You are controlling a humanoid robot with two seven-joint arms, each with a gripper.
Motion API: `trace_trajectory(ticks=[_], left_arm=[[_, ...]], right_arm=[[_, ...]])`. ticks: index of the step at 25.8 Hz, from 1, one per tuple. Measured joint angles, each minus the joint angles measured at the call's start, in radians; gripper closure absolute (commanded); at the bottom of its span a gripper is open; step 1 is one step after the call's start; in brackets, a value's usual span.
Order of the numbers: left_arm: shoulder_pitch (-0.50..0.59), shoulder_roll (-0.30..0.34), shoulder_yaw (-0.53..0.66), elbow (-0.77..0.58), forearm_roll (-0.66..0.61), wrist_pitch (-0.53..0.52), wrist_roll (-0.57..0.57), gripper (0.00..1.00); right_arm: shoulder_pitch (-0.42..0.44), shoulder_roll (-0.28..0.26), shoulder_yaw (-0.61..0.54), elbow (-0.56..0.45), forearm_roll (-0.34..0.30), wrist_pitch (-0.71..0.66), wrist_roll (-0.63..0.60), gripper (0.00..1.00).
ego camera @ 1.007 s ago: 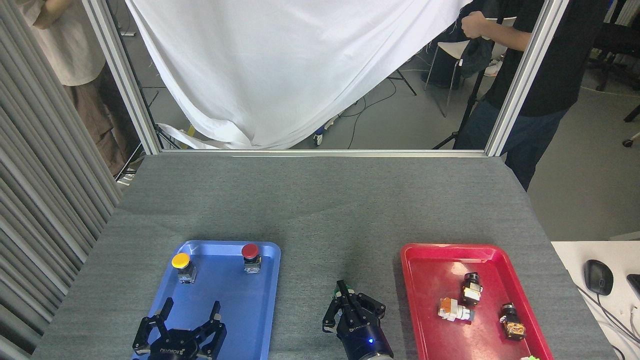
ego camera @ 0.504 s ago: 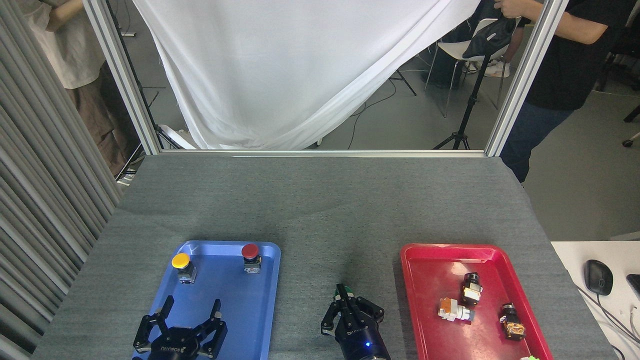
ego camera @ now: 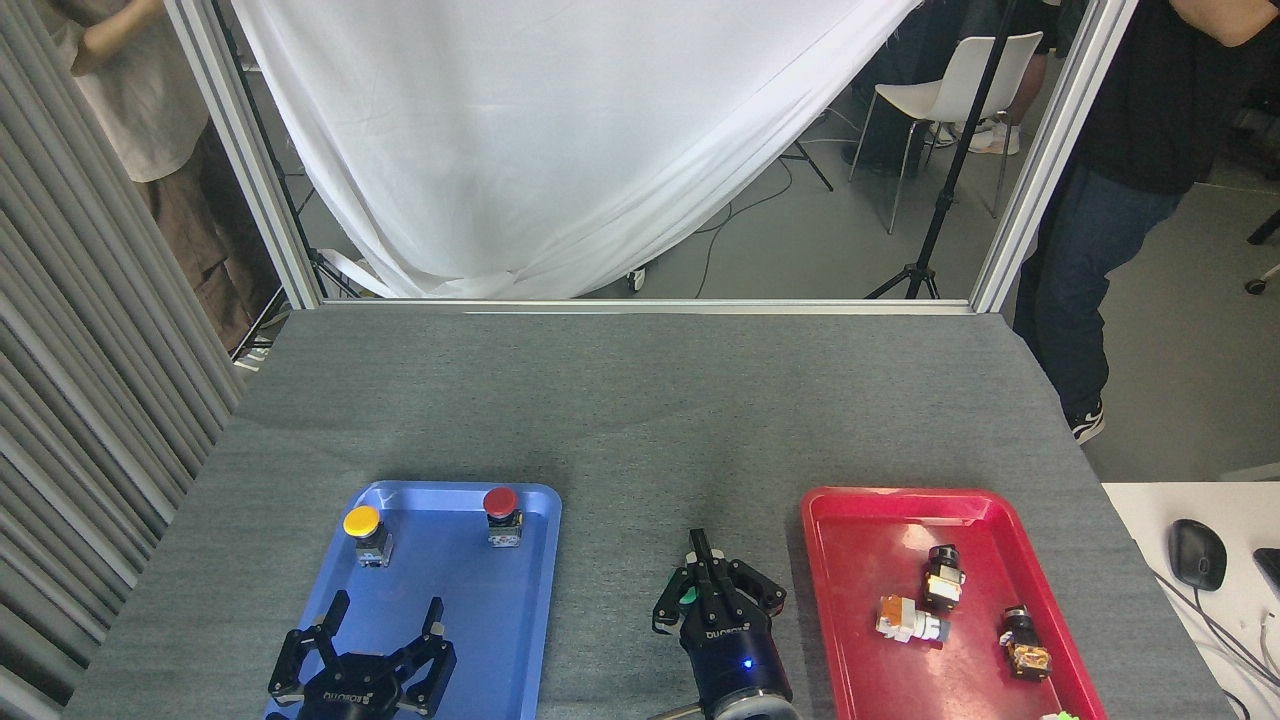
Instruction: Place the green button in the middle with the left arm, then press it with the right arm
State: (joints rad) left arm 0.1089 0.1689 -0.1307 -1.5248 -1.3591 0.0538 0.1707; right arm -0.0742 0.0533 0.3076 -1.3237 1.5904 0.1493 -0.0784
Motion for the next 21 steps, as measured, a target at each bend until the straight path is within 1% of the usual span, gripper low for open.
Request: trace_trajectory(ticks=[1,2,3,4,5,6,7,10,15,21], left_arm=[[0.000,-0.001,0.000,0.002,0.000,0.000,0.000,0.00],[0.000,-0.001,0.000,0.005,0.000,0.000,0.000,0.00],[-0.001,-0.001,0.000,0.007,0.000,0.000,0.000,0.00],[-0.002,-0.001,0.000,0.009,0.000,0.000,-0.001,0.00],[-0.003,-0.001,0.000,0.011,0.000,0.000,-0.001,0.00],[-0.004,-0.001,0.000,0.012,0.000,0.000,-0.001,0.00],[-0.006,-0.001,0.000,0.013,0.000,0.000,-0.001,0.00],[-0.011,-0.001,-0.001,0.016,0.000,0.000,-0.001,0.00],[-0.015,-0.001,-0.001,0.020,0.000,0.000,-0.001,0.00],[-0.018,0.000,-0.001,0.020,0.000,-0.003,-0.001,0.00]], right_arm=[[0.003,-0.004,-0.002,-0.014,0.000,0.000,-0.001,0.92],[0.006,-0.010,-0.005,-0.028,-0.001,0.000,-0.001,0.81],[0.012,-0.017,-0.009,-0.041,-0.001,0.000,-0.002,0.59],[0.018,-0.027,-0.016,-0.054,-0.002,-0.003,-0.002,0.29],[0.024,-0.038,-0.028,-0.068,-0.004,-0.004,-0.002,0.06],[0.033,-0.049,-0.043,-0.081,-0.008,-0.005,-0.002,0.02],[0.043,-0.064,-0.059,-0.096,-0.016,-0.007,-0.002,0.01],[0.070,-0.106,-0.099,-0.136,-0.052,-0.022,-0.005,0.00],[0.120,-0.155,-0.164,-0.201,-0.104,-0.062,-0.009,0.00],[0.204,-0.172,-0.254,-0.278,-0.119,-0.141,-0.010,0.00]])
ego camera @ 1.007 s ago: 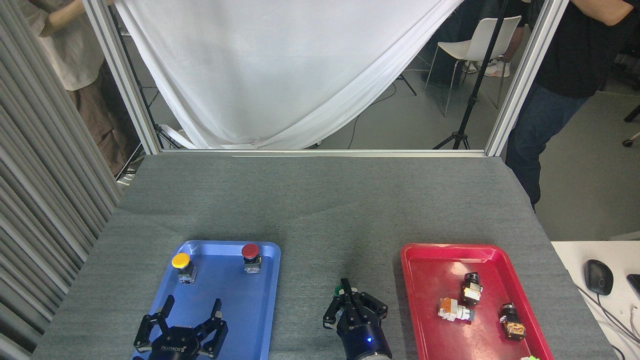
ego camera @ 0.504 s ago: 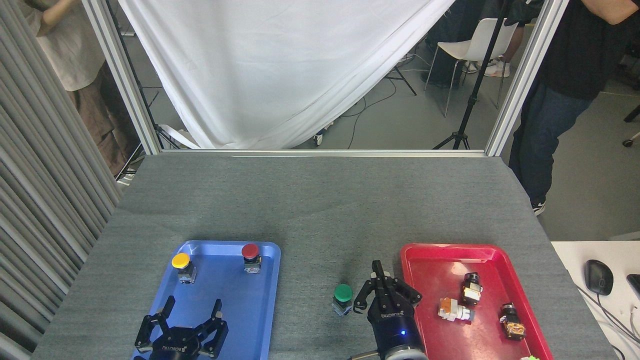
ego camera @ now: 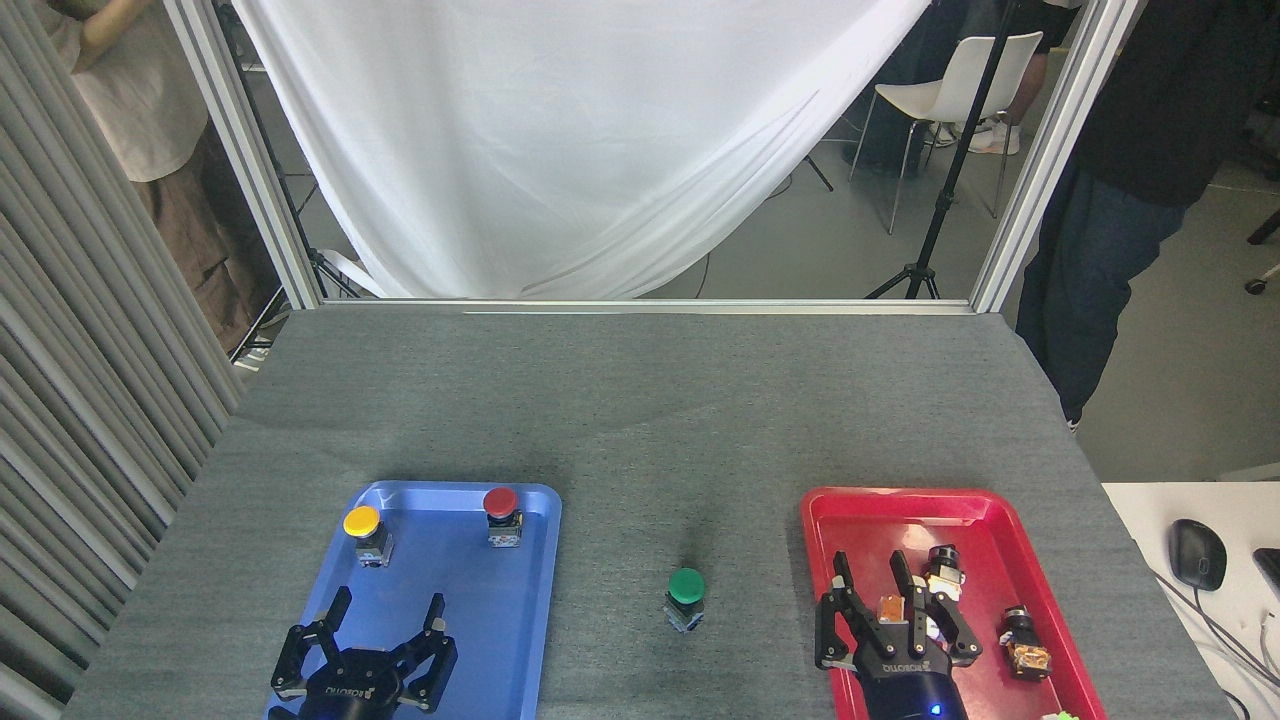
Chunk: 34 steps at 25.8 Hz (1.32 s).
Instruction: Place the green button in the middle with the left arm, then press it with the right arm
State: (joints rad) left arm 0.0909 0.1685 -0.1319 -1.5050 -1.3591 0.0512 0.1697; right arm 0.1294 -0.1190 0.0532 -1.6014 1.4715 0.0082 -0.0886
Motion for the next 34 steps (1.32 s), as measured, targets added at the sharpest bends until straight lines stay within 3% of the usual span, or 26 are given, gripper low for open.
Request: trace_trajectory(ticks=[13,34], left_arm=[[-0.006,0.001,0.000,-0.001,0.000,-0.021,0.001,0.00],[-0.010,0.002,0.002,-0.003,0.001,-0.029,-0.001,0.00]], right_arm=[[0.040,-0.037,-0.077,-0.023,-0.002,-0.024,0.000,0.00],[0.058,-0.059,-0.082,-0.035,-0.002,-0.031,0.014,0.00]])
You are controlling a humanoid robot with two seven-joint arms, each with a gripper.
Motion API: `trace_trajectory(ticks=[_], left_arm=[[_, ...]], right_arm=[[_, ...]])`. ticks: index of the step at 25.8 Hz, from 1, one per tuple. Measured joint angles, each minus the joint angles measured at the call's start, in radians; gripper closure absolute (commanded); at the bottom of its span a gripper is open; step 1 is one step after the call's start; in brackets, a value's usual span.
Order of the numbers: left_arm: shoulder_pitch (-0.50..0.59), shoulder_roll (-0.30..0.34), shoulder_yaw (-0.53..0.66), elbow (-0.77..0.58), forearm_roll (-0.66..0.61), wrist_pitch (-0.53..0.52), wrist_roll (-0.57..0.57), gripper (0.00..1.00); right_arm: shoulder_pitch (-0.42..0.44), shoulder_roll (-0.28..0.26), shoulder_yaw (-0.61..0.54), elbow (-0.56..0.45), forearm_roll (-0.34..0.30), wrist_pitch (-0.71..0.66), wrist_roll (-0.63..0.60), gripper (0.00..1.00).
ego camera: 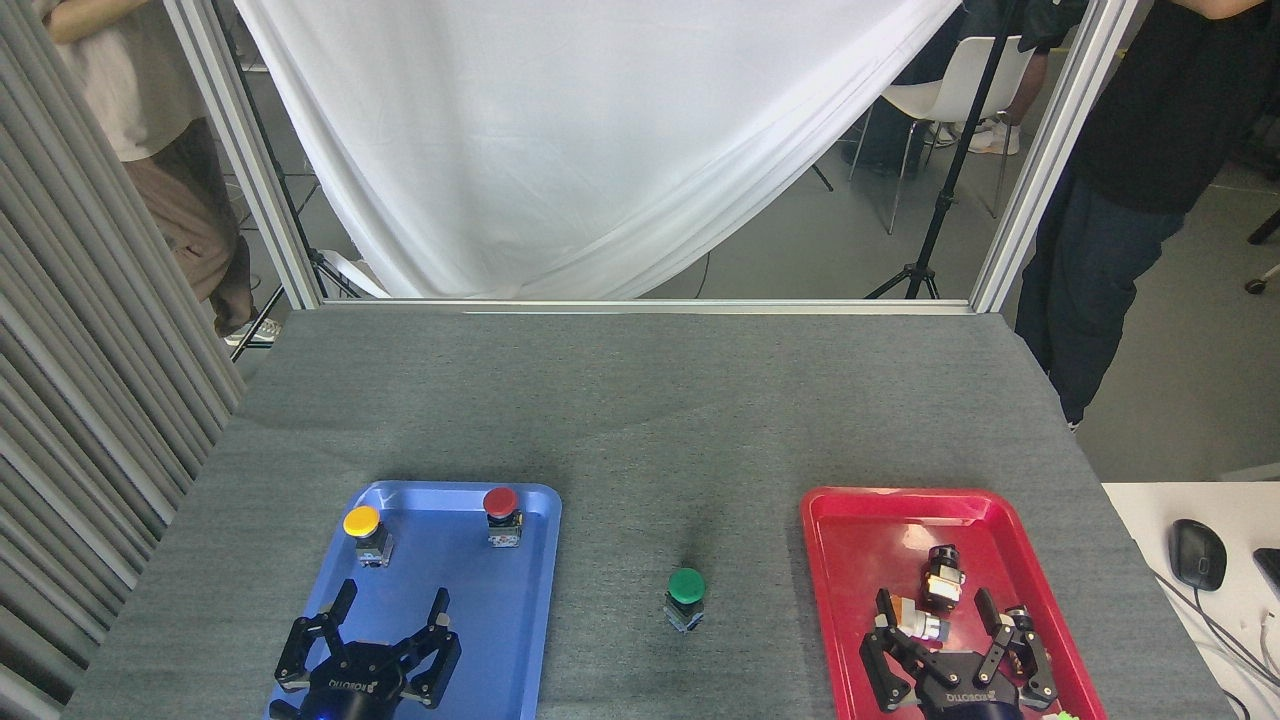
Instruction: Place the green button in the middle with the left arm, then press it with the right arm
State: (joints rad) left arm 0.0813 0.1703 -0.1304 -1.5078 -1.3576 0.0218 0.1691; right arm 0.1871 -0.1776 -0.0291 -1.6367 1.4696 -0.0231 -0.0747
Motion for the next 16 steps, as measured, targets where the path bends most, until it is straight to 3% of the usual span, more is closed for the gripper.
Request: trace_trajectory(ticks=[16], left_arm=[[0.000,-0.002,0.000,-0.003,-0.001,0.000,0.000,0.00]], right_arm=[[0.001,0.005,0.000,0.000,0.000,0.000,-0.001,0.00]])
